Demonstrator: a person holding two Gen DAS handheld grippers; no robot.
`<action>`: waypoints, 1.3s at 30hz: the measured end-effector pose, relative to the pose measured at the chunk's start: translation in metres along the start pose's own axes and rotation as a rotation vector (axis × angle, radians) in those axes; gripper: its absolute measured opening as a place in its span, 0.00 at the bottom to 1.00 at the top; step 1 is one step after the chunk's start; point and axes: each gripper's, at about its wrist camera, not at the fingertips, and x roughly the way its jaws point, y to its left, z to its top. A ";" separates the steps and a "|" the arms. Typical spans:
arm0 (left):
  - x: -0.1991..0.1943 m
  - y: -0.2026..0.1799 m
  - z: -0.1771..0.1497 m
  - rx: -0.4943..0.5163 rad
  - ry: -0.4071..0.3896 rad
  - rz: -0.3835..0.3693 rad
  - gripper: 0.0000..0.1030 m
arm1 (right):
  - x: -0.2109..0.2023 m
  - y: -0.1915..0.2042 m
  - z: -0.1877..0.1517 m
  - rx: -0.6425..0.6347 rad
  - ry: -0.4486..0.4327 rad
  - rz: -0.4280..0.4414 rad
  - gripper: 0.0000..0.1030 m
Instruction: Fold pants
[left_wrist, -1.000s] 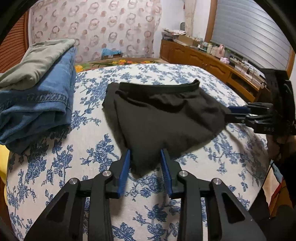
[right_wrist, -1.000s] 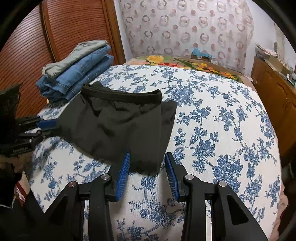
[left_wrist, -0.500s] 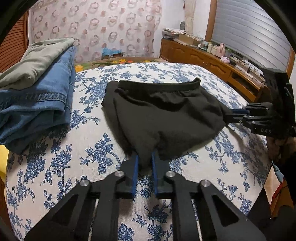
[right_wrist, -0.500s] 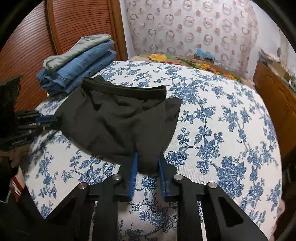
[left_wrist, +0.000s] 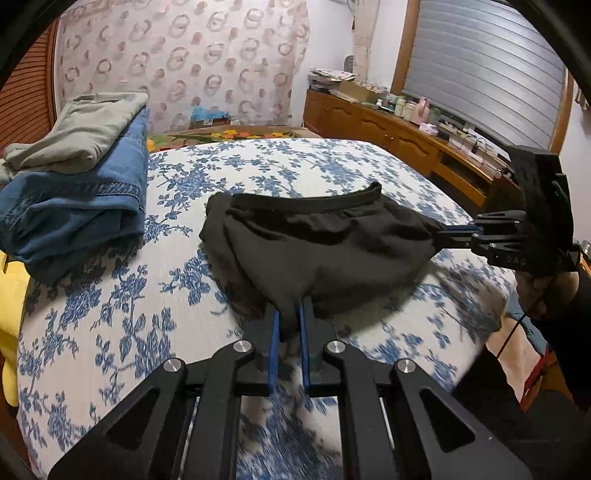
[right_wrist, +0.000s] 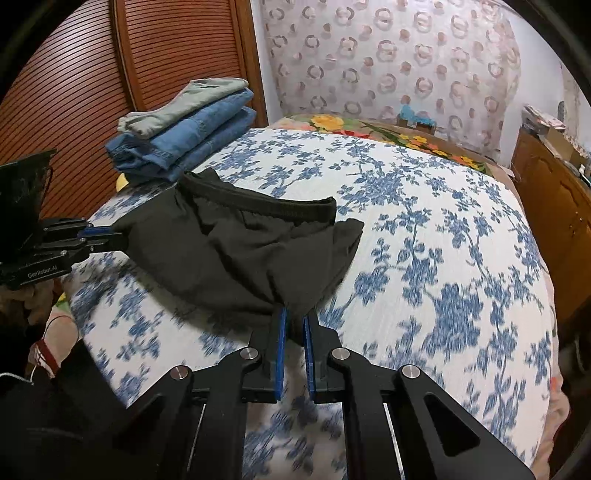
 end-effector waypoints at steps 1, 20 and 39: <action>-0.004 -0.003 -0.001 0.009 -0.002 -0.002 0.10 | -0.004 -0.001 -0.001 0.000 0.001 0.000 0.08; -0.020 0.008 0.001 -0.053 -0.015 0.040 0.54 | -0.026 0.016 -0.014 -0.019 0.008 -0.034 0.12; 0.029 0.020 0.036 -0.049 0.013 0.071 0.57 | 0.005 0.000 0.021 -0.019 -0.032 -0.078 0.29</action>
